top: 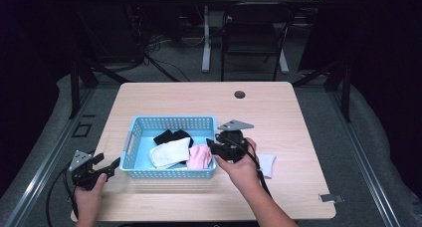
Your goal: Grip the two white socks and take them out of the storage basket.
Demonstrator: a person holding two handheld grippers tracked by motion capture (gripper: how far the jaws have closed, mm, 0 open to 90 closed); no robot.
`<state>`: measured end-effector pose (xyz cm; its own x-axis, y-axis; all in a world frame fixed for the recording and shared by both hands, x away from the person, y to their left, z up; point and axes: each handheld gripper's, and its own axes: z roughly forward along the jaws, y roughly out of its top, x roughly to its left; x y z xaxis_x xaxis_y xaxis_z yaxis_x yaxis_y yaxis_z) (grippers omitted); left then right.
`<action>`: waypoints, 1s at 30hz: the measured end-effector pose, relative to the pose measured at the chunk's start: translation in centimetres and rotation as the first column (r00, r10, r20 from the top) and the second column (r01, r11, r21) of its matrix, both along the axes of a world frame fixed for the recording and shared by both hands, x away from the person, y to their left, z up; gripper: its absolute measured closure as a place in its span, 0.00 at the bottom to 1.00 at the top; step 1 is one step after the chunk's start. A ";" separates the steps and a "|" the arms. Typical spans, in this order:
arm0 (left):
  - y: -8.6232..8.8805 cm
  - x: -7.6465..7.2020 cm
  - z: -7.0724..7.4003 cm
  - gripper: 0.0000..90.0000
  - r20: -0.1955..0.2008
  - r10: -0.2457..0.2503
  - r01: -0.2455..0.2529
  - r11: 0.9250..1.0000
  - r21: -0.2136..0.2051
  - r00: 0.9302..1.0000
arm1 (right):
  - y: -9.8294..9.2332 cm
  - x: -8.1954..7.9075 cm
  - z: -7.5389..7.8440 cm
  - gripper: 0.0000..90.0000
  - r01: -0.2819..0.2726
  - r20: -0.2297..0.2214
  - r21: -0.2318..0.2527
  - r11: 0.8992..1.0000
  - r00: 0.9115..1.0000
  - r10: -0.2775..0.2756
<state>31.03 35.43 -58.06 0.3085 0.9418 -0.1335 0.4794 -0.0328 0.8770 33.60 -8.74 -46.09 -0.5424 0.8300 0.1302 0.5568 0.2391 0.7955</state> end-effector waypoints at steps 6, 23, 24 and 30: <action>0.1 0.0 0.0 0.26 0.002 0.000 0.000 1.000 -0.001 1.000 | 4.8 2.0 0.0 0.74 -0.059 -0.099 -0.037 0.998 0.994 0.055; 0.2 0.0 0.0 0.26 0.001 -0.002 0.002 1.000 -0.004 1.000 | 9.0 9.0 -5.5 0.70 -0.011 -0.563 -0.073 0.997 0.826 -0.032; 0.2 0.0 0.0 0.26 0.001 -0.002 0.002 1.000 -0.004 1.000 | 9.0 9.0 -5.5 0.70 -0.011 -0.563 -0.073 0.997 0.826 -0.032; 0.1 0.0 0.0 0.26 0.001 -0.003 0.003 1.000 -0.003 1.000 | 9.4 9.5 -6.7 0.79 -0.024 -0.602 -0.036 0.999 0.799 -0.002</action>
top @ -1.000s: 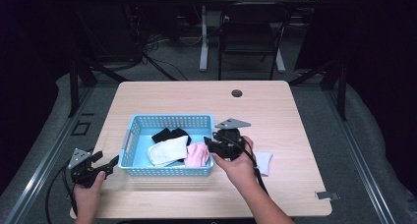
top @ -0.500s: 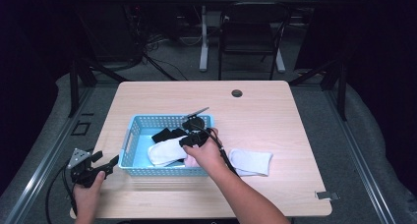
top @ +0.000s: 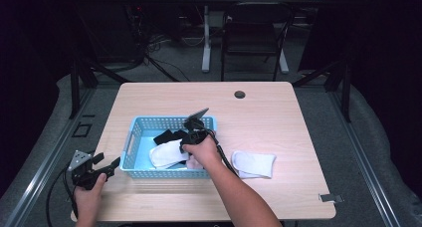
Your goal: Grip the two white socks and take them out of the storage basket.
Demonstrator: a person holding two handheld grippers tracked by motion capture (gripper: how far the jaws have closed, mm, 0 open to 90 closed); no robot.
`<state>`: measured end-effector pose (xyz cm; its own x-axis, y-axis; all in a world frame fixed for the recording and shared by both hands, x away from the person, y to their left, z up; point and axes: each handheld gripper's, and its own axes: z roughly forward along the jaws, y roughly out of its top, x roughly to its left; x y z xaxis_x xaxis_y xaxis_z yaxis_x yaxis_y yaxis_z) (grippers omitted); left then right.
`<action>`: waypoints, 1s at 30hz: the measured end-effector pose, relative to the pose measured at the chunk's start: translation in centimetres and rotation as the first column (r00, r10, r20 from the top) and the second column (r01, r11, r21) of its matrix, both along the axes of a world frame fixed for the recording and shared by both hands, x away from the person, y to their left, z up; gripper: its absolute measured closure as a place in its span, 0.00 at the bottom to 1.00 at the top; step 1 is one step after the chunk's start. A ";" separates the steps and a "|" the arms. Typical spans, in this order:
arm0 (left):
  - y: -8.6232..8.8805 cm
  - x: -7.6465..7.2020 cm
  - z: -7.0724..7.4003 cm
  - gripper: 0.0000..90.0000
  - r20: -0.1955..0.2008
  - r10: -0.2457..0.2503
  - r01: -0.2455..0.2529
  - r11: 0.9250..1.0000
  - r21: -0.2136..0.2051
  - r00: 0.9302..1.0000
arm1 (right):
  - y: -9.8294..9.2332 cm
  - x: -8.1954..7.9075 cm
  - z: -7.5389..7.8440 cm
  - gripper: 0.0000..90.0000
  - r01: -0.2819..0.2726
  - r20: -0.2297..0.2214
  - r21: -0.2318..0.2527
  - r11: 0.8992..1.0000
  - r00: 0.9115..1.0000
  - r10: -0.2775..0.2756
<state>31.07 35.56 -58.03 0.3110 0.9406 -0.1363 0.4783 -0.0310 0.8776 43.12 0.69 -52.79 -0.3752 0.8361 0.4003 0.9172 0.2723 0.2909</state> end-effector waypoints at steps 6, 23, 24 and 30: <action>-0.1 0.0 0.0 0.26 0.003 0.000 0.000 1.000 -0.002 1.000 | 0.5 -1.2 1.4 0.97 -0.057 0.145 -0.003 0.998 0.988 0.057; -0.1 0.0 0.0 0.26 -0.002 -0.004 0.004 1.000 0.005 1.000 | 2.8 -7.6 5.8 0.98 -0.255 0.623 -0.065 0.965 0.745 0.239; -0.1 0.0 0.0 0.26 -0.002 -0.004 0.004 1.000 0.006 1.000 | 2.8 -7.8 6.0 0.98 -0.260 0.637 -0.060 0.964 0.734 0.237; -0.1 0.0 0.0 0.26 -0.002 -0.004 0.004 1.000 0.006 1.000 | 2.3 -8.7 7.1 0.98 -0.250 0.699 -0.034 0.968 0.686 0.202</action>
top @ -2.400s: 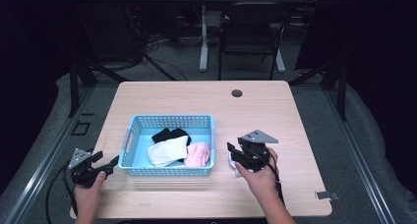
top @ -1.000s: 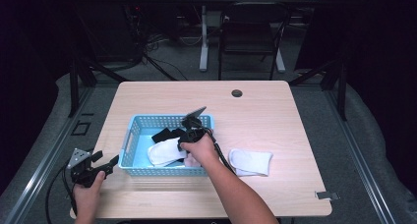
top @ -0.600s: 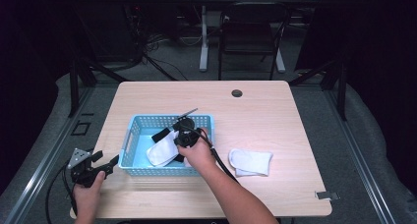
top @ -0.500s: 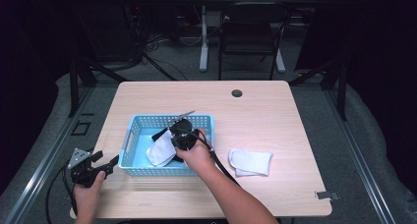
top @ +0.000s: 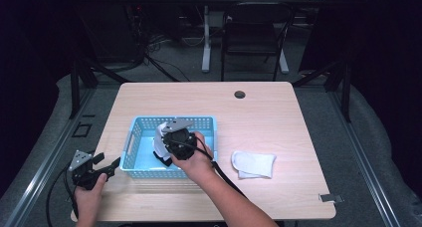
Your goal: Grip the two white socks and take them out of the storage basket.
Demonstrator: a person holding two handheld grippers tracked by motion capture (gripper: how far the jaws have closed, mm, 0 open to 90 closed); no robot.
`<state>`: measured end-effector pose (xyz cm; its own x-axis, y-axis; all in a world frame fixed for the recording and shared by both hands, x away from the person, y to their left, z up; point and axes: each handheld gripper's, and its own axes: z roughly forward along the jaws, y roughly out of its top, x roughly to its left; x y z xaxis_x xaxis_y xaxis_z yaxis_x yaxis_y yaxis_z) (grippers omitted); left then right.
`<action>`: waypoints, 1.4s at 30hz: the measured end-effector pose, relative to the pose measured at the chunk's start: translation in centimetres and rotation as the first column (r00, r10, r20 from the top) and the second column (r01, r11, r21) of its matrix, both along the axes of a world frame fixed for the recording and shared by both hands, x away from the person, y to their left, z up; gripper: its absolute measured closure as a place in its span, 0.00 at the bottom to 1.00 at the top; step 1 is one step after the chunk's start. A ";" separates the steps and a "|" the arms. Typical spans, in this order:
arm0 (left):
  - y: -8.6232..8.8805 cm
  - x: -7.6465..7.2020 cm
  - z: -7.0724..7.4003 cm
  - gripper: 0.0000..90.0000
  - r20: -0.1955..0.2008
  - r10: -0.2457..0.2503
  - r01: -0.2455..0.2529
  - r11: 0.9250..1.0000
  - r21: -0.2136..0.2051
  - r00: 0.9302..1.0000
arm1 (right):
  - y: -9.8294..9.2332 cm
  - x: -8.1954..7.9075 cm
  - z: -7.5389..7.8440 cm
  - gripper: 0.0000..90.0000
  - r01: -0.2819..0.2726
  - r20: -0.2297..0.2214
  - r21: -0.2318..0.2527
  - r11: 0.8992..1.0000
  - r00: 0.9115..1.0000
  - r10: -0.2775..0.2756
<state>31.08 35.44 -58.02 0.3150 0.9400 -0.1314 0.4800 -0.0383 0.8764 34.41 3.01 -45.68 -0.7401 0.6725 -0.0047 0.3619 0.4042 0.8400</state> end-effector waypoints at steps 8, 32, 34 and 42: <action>0.0 0.0 0.0 0.26 0.001 0.000 0.000 1.000 0.002 1.000 | -1.1 -1.3 1.6 0.98 0.007 0.116 0.091 0.996 0.993 -0.018; -0.1 0.0 0.0 0.26 0.000 0.001 -0.001 1.000 0.004 1.000 | -5.1 -3.2 4.0 0.98 0.037 0.175 0.170 0.985 0.982 -0.067; -0.1 0.0 0.0 0.26 0.000 0.001 -0.001 1.000 0.003 1.000 | -6.2 -3.6 4.4 0.98 0.048 0.181 0.184 0.982 0.980 -0.081; -0.1 0.0 0.0 0.26 -0.002 0.002 -0.002 1.000 0.005 1.000 | -9.5 -4.3 5.2 0.98 0.092 0.189 0.214 0.972 0.973 -0.134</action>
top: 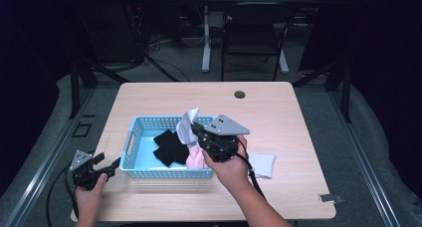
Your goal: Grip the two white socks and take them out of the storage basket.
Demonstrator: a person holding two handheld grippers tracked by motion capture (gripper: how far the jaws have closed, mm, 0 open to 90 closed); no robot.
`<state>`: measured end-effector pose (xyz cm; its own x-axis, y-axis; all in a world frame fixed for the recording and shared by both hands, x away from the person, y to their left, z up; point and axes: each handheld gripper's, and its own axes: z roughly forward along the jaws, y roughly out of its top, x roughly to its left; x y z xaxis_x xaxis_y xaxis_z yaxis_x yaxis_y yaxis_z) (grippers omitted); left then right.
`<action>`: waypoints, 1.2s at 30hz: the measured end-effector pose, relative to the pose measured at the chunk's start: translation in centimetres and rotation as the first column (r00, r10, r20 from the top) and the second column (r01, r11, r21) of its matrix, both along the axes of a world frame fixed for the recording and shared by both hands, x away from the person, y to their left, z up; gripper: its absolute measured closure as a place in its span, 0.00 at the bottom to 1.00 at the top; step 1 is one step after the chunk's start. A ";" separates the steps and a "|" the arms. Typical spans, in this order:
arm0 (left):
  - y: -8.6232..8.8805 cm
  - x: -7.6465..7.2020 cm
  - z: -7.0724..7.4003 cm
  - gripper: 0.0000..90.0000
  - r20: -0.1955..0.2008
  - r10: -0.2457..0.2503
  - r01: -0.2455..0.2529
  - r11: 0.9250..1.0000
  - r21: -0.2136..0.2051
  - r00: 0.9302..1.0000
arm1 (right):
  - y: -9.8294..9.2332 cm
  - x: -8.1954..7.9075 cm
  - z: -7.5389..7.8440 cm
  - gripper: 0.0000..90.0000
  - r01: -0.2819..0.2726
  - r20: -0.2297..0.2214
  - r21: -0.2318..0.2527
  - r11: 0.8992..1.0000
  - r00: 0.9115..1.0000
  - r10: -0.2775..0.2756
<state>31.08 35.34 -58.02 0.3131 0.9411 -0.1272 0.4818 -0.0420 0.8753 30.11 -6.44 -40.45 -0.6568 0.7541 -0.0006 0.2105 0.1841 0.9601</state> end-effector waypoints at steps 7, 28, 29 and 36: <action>-0.1 0.0 0.0 0.26 0.001 0.003 -0.003 1.000 -0.002 1.000 | -3.1 -0.3 0.2 0.98 0.059 -0.006 0.029 0.998 0.998 -0.059; -0.1 0.0 0.0 0.26 0.003 0.002 -0.002 1.000 0.002 1.000 | -9.2 -2.7 -1.2 0.98 0.176 -0.006 0.015 0.984 0.984 -0.176; -0.1 0.0 0.0 0.26 0.002 0.002 -0.002 1.000 0.001 1.000 | -9.3 -2.8 -1.4 0.98 0.180 -0.007 0.003 0.984 0.984 -0.180; -0.1 0.0 0.0 0.26 0.001 0.002 -0.002 1.000 0.005 1.000 | -10.0 -3.4 -3.2 0.98 0.193 -0.029 -0.029 0.981 0.981 -0.194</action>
<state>31.06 35.23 -58.07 0.3114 0.9424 -0.1221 0.4812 -0.0456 0.8754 26.71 -16.44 -43.61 -0.4981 0.8671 -0.0037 0.2744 0.1617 0.9479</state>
